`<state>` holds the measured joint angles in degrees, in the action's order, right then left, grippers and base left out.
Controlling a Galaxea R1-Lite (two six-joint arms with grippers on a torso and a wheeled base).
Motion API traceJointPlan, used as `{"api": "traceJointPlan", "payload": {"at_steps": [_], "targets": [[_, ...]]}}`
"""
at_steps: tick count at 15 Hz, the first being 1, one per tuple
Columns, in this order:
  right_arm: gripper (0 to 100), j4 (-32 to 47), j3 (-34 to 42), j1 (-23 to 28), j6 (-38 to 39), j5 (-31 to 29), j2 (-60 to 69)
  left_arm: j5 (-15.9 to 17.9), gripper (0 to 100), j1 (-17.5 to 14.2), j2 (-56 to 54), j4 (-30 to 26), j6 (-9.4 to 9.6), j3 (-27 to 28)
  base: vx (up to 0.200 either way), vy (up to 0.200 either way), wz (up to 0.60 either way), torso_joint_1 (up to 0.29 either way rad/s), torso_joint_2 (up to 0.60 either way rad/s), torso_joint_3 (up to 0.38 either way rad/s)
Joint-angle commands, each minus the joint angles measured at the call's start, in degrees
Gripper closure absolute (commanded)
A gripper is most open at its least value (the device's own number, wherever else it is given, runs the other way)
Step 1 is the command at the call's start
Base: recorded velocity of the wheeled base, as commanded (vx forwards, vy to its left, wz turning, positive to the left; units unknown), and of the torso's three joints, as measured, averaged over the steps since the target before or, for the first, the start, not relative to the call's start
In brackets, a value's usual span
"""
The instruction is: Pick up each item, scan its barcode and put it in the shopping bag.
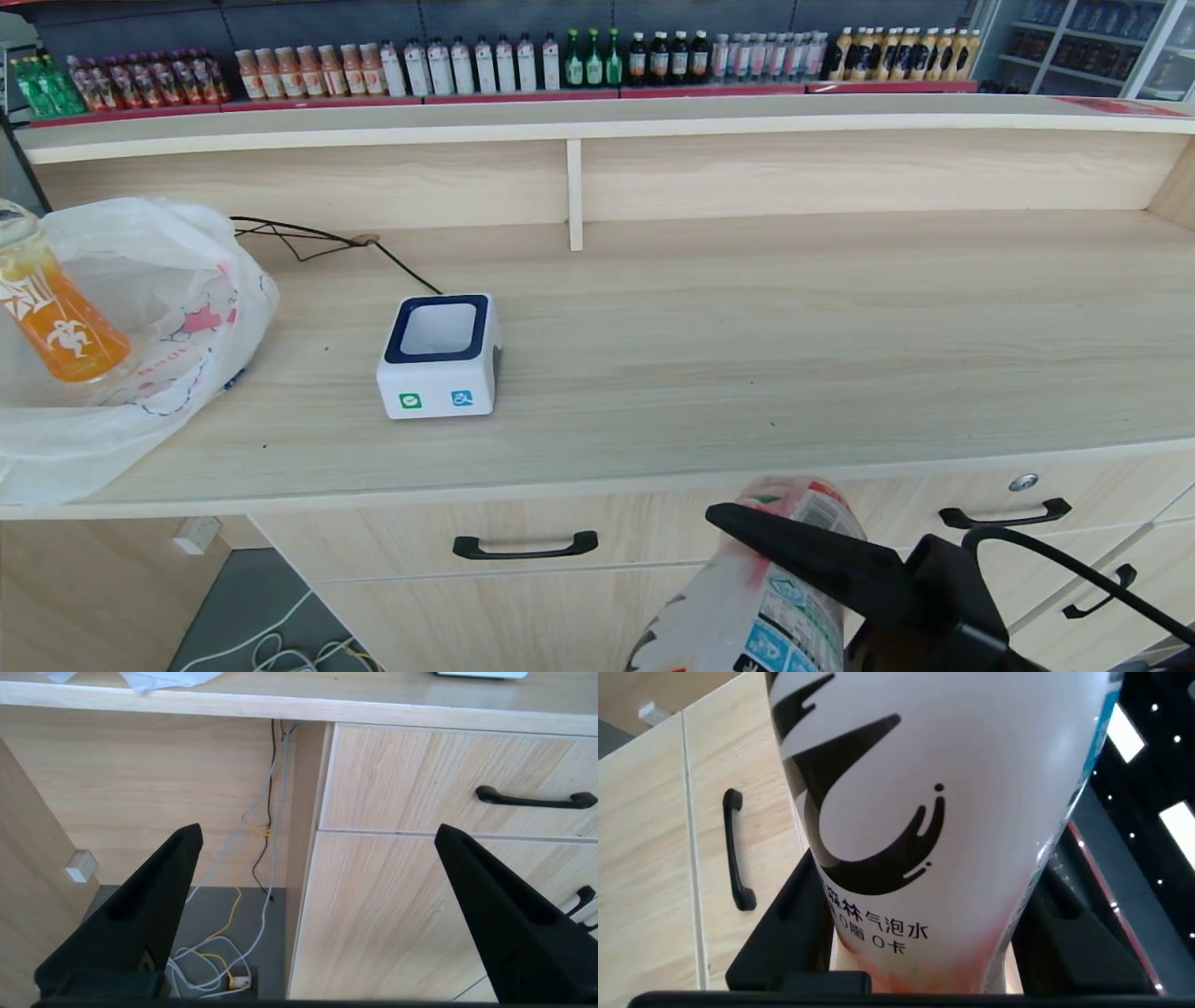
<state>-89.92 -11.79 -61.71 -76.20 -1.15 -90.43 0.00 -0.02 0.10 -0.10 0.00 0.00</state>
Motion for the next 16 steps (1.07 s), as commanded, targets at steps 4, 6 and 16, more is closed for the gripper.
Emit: {"api": "traceJointPlan", "payload": {"at_steps": [4,6,16], "targets": [[100,-0.1,-6.9,-0.2,-8.3,4.4,-3.2,0.0,0,0.0,0.0,0.0,0.00,0.0,0.000,0.000,0.00,0.000,0.00,0.000],[100,-0.1,-9.4,0.3,-10.8,7.2,-4.4,0.0,0,-0.1,0.0,0.0,0.00,0.0,0.000,0.000,0.00,0.000,0.00,0.000],[100,-0.1,-10.8,0.4,-22.7,8.2,-2.4,0.0,0,-0.1,0.0,0.0,0.00,0.0,0.000,0.000,0.00,0.000,0.00,0.000]]}}
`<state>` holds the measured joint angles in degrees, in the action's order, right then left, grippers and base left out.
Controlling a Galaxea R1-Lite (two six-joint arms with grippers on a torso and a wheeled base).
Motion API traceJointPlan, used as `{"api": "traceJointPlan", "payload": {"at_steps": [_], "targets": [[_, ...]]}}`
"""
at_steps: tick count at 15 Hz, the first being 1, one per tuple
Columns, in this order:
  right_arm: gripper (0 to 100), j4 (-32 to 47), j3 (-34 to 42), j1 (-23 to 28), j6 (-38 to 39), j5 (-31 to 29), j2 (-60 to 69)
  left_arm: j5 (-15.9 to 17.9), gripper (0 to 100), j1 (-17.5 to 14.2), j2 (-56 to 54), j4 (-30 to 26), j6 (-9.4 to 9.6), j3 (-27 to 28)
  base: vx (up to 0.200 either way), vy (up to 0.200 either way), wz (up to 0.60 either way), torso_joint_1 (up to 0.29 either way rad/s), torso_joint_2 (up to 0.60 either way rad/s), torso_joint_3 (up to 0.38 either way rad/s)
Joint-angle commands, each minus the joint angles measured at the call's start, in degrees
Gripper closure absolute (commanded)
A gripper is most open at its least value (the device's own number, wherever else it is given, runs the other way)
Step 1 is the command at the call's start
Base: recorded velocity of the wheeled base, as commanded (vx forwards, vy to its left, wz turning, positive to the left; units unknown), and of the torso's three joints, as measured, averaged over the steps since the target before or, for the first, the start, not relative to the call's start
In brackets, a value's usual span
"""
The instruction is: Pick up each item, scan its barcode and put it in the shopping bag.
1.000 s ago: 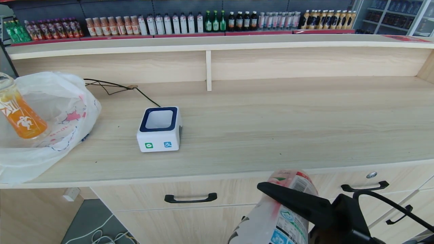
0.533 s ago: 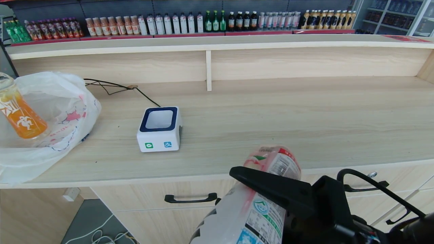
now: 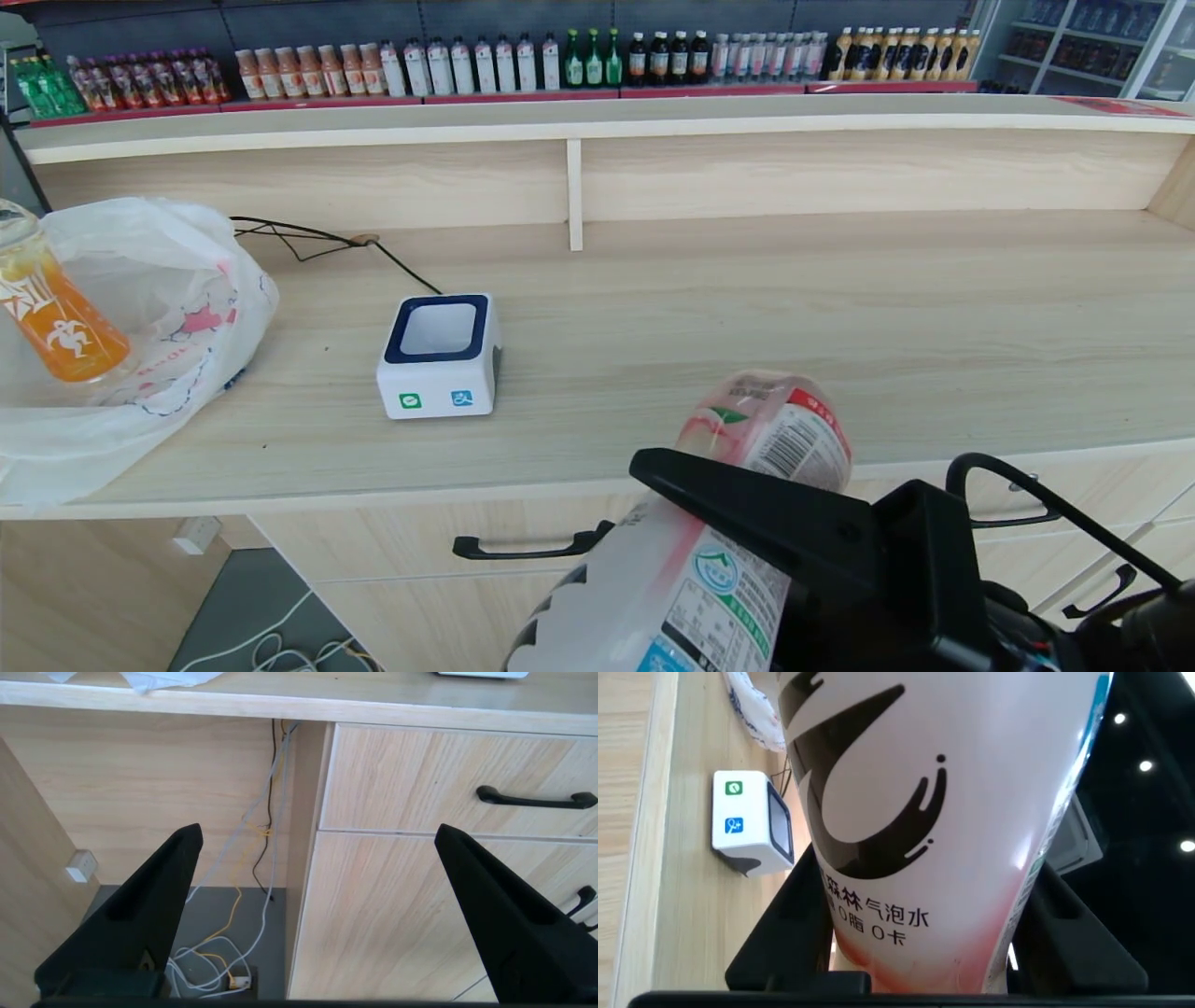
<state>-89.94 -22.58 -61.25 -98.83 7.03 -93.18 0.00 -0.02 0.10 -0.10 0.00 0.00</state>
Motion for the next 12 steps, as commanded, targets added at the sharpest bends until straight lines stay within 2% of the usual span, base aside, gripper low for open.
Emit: {"api": "traceJointPlan", "payload": {"at_steps": [1,12], "targets": [[100,-0.1,-0.1,0.0,-0.3,0.0,0.4,0.0,0,0.0,0.0,0.0,-0.09,0.0,0.000,0.000,0.00,0.000,0.00,0.000],[100,-0.1,-1.0,-0.1,-1.6,0.1,0.3,0.0,0,0.0,0.0,0.0,0.00,0.0,0.000,0.000,0.00,0.000,0.00,0.000]]}}
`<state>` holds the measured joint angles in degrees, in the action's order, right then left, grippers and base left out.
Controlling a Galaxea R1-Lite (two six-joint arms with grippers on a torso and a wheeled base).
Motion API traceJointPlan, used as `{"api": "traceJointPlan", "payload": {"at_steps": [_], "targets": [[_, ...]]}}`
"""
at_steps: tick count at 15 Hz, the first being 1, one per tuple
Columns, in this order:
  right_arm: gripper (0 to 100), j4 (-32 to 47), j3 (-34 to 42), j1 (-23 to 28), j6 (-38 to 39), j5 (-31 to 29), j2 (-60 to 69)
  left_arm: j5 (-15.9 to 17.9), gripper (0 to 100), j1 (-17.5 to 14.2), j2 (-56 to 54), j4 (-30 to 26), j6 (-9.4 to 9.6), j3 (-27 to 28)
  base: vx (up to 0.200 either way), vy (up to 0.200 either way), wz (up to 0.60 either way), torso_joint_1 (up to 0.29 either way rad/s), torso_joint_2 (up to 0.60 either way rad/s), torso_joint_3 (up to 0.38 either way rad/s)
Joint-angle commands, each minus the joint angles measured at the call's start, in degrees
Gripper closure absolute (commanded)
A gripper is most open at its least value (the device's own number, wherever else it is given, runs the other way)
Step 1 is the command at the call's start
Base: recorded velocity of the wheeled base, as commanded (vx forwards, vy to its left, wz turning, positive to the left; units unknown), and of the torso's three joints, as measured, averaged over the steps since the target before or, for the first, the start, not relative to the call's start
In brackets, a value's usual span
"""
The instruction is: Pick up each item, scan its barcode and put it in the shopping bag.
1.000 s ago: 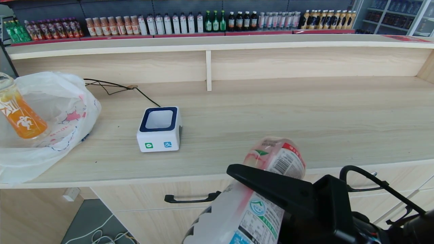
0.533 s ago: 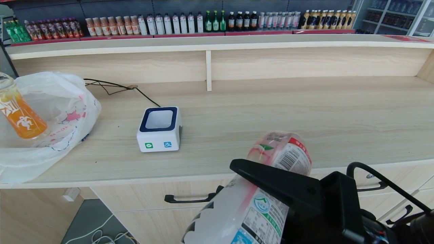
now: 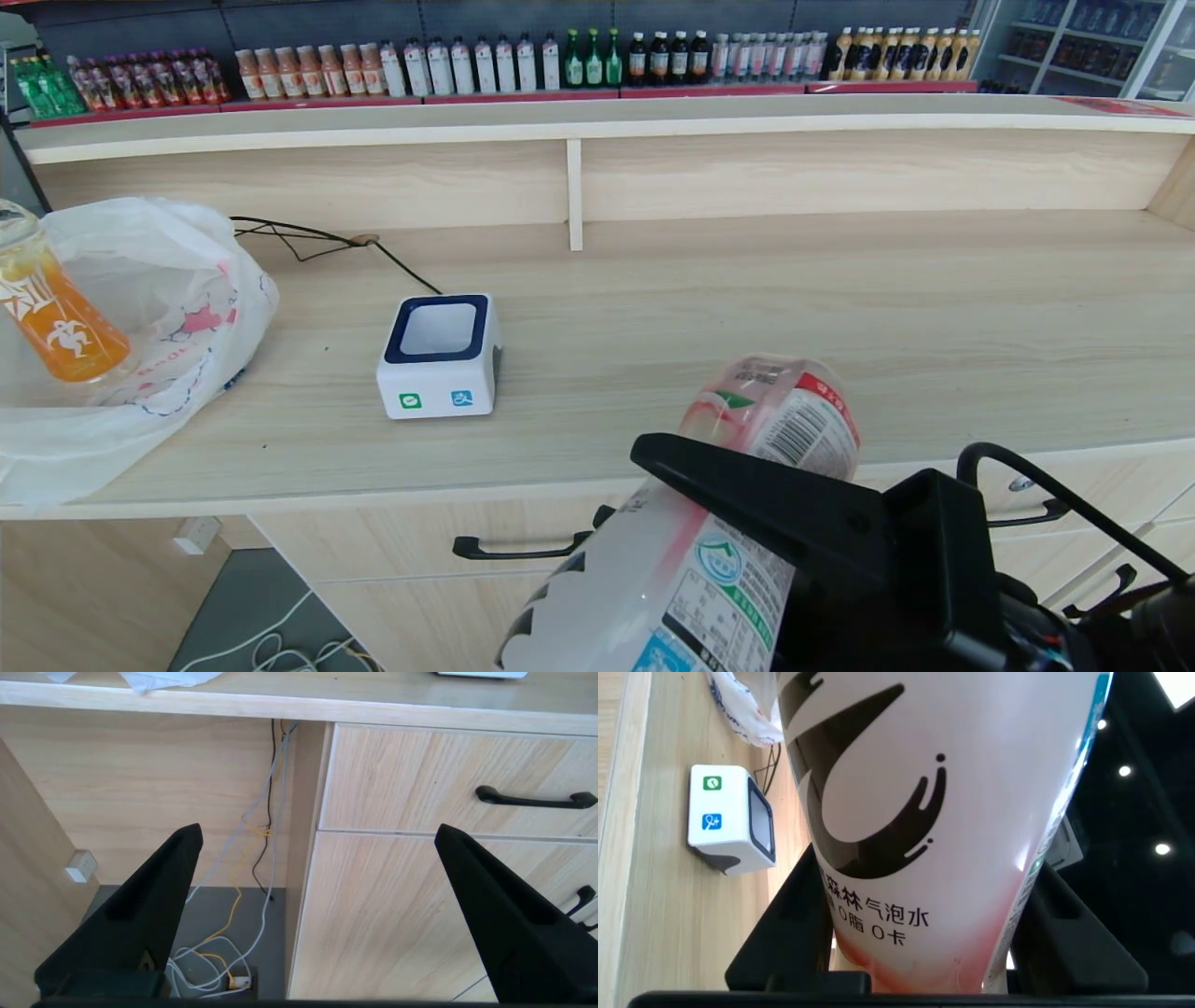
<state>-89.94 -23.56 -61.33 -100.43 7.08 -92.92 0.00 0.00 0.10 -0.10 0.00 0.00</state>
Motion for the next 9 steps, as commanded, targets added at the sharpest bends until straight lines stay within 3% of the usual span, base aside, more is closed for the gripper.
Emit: {"api": "traceJointPlan", "payload": {"at_steps": [1,9], "targets": [[100,-0.1,0.0,-0.1,0.0,-0.1,0.0,0.0,0,0.0,0.0,0.0,-0.09,0.0,0.000,0.000,0.00,0.000,0.00,0.000],[100,-0.1,0.0,-0.4,0.1,0.0,-0.1,0.0,0,0.0,0.0,0.0,0.00,0.0,0.000,0.000,0.00,0.000,0.00,0.000]]}}
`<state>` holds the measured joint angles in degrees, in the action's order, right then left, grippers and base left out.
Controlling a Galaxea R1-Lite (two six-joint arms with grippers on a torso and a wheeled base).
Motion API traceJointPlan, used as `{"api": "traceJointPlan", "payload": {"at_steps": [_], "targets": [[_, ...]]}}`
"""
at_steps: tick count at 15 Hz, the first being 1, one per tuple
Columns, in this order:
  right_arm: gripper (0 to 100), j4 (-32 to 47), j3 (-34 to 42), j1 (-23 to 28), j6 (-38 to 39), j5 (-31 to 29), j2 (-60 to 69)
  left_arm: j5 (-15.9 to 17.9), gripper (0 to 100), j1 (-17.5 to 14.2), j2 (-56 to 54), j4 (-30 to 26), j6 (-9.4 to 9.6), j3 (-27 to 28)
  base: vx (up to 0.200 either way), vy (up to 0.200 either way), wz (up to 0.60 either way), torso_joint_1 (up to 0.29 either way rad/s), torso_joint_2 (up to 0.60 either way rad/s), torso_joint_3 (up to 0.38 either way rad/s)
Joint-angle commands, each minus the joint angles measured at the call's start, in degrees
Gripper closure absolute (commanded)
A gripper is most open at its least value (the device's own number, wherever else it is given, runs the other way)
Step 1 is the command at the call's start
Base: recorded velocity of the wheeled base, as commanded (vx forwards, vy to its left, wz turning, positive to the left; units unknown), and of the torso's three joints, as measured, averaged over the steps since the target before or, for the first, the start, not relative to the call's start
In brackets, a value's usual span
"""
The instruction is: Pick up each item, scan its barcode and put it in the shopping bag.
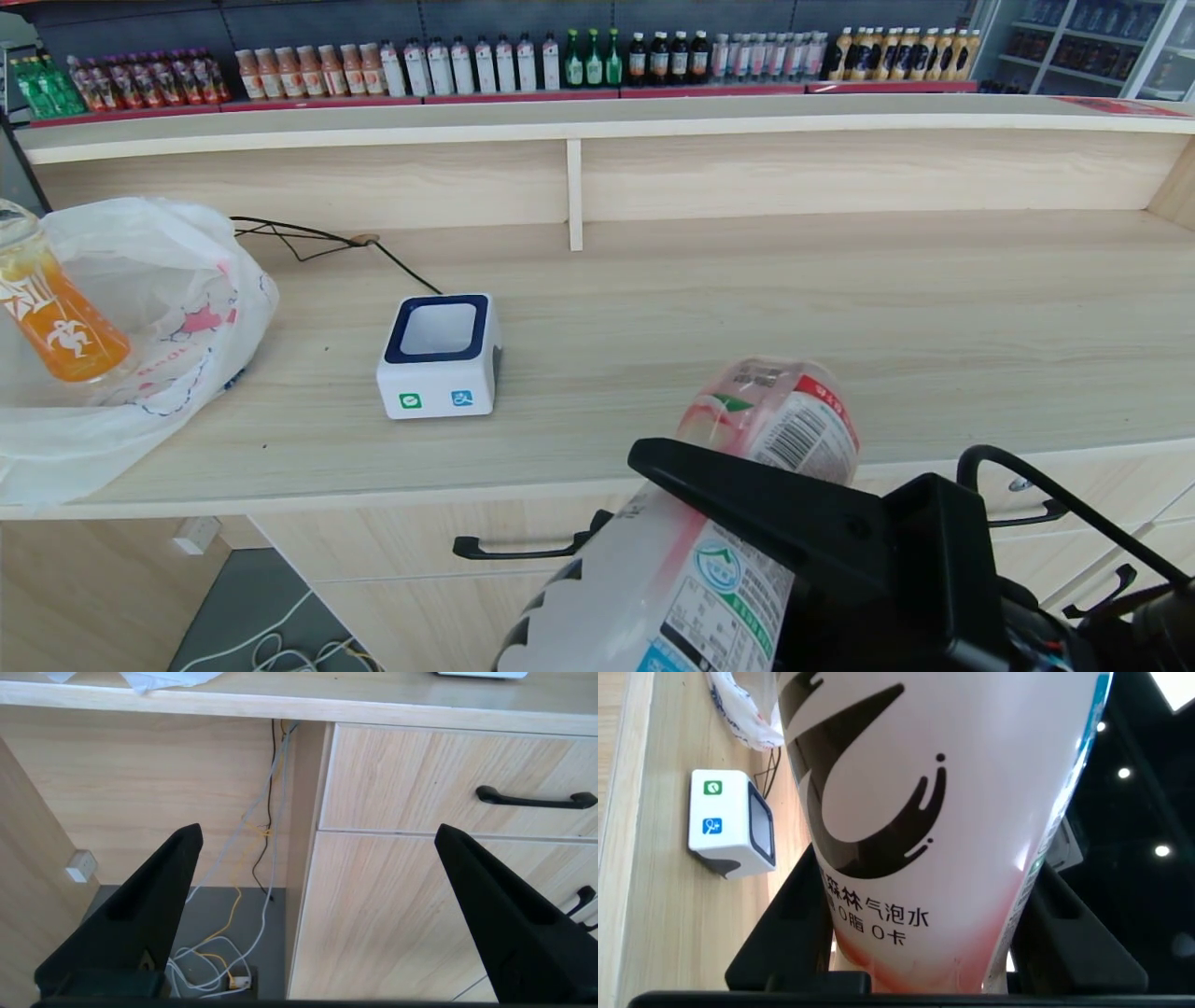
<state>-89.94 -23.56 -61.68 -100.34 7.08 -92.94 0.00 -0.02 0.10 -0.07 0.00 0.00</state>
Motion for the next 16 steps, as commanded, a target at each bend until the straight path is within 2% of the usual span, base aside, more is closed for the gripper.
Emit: {"api": "traceJointPlan", "payload": {"at_steps": [1,5,9,13,16], "targets": [[100,-0.1,0.1,0.0,0.6,0.0,-0.2,0.0,0,-0.1,0.0,0.0,0.00,0.0,0.000,0.000,0.00,0.000,0.00,0.000],[100,-0.1,-0.5,0.0,7.2,0.0,0.0,0.0,0,-0.1,0.0,0.0,-0.09,0.0,0.000,0.000,0.00,0.000,0.00,0.000],[100,-0.1,-1.0,-0.4,25.4,-0.1,-0.1,0.0,0,-0.1,0.0,0.0,-0.09,0.0,0.000,0.000,0.00,0.000,0.00,0.000],[100,-0.1,-1.2,-7.0,41.1,-0.3,-3.5,0.0,0,0.0,0.0,0.0,0.00,0.0,0.000,0.000,0.00,0.000,0.00,0.000],[100,-0.1,-4.0,-7.5,45.6,-0.1,-5.5,0.0,0,-0.1,0.0,0.0,0.00,0.0,0.000,0.000,0.00,0.000,0.00,0.000]]}}
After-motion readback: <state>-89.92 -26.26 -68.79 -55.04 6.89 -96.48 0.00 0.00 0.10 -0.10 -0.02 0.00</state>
